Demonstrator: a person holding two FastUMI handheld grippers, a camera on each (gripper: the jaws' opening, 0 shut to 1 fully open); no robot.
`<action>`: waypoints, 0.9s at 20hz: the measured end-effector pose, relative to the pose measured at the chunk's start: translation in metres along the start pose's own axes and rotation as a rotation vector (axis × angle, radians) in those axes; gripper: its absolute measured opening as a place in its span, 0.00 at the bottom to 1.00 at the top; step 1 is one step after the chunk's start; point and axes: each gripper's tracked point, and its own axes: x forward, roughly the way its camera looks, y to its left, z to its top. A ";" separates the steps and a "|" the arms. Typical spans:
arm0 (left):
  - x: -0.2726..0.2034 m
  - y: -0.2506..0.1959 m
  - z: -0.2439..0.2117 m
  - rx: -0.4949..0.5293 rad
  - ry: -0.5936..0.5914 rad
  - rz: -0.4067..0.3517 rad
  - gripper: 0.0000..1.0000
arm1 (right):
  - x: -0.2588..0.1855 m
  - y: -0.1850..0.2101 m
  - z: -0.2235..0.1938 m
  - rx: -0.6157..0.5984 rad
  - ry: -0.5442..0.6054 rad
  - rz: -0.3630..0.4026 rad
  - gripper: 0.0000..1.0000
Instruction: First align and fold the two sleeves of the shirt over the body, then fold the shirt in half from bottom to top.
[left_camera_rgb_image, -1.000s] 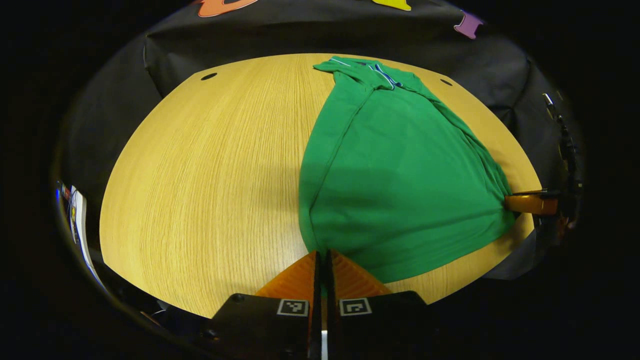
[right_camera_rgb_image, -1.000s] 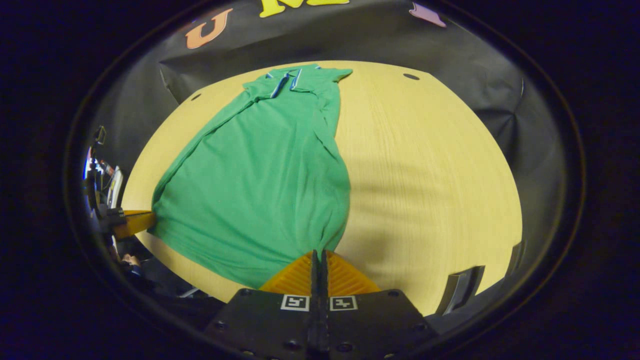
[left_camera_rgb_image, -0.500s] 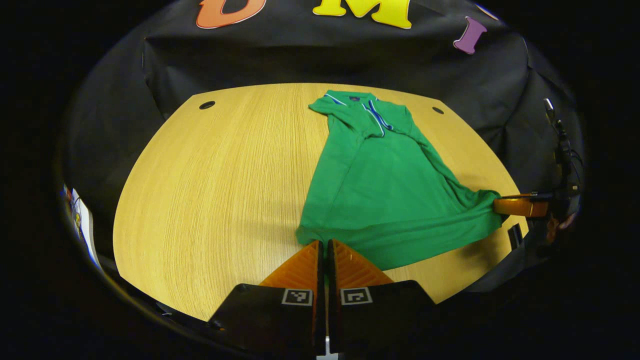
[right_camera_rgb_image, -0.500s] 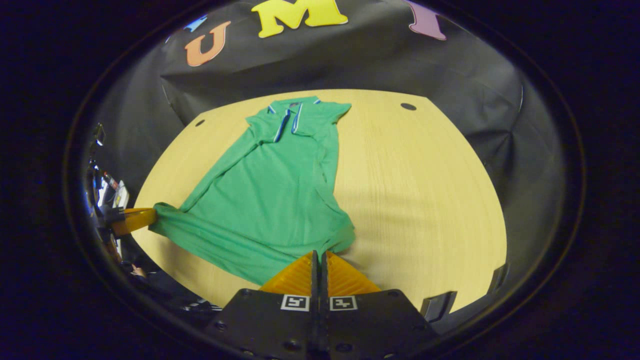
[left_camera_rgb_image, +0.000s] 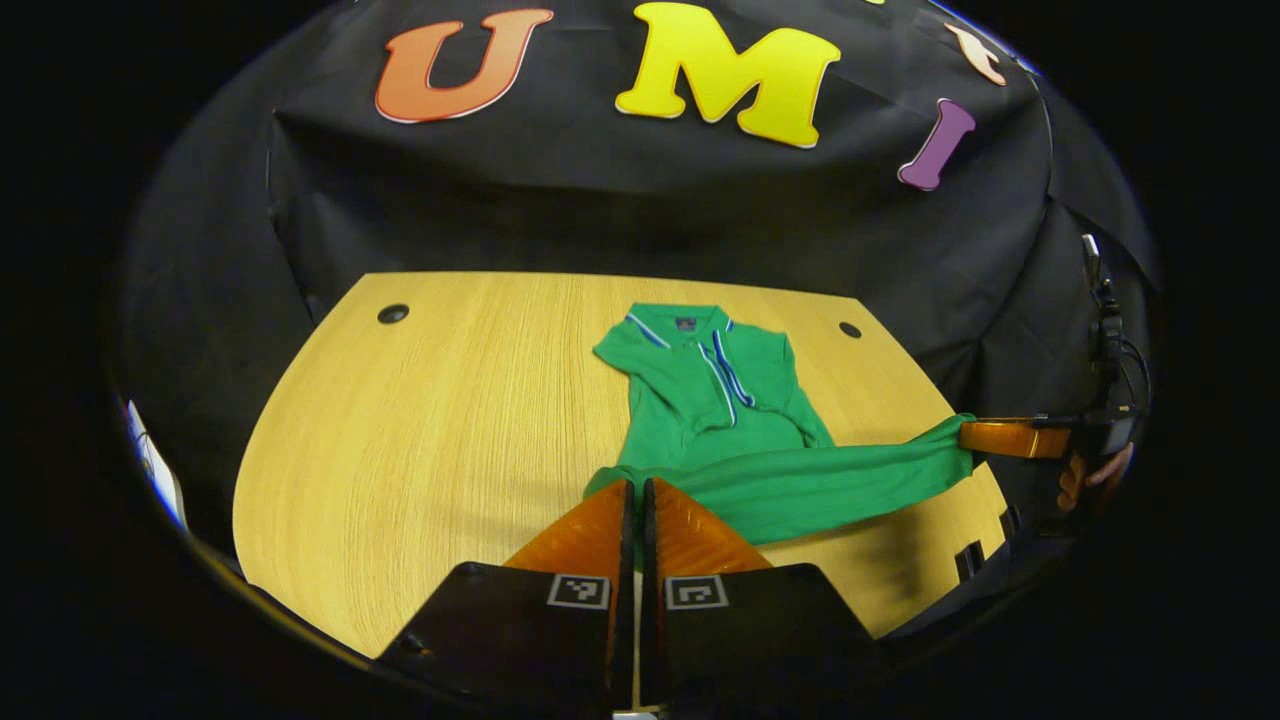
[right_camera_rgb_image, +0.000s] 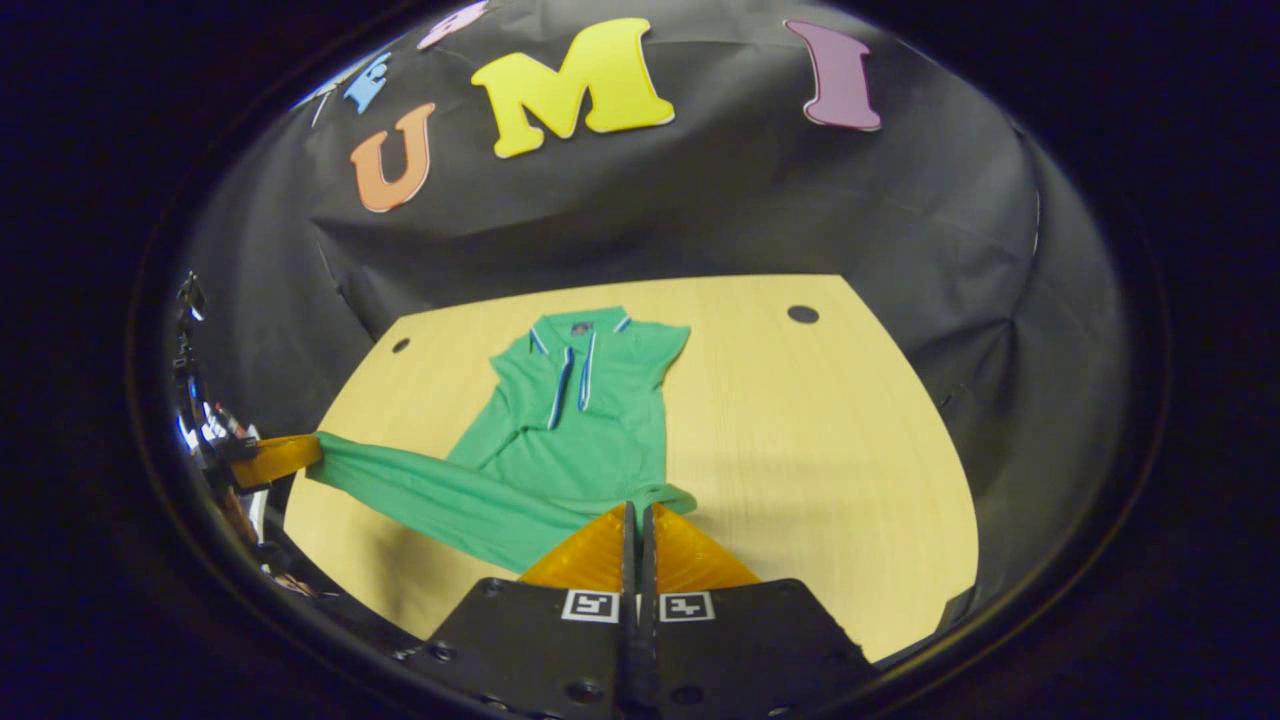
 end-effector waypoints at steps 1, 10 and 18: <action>0.004 0.002 0.007 0.008 -0.021 0.004 0.08 | 0.003 0.003 0.016 -0.008 -0.024 0.003 0.02; 0.040 -0.003 0.062 -0.008 -0.150 -0.010 0.08 | 0.047 0.007 0.125 -0.091 -0.123 0.005 0.00; 0.075 0.007 0.095 -0.010 -0.194 0.015 0.08 | 0.130 0.010 0.223 -0.083 -0.176 0.018 0.00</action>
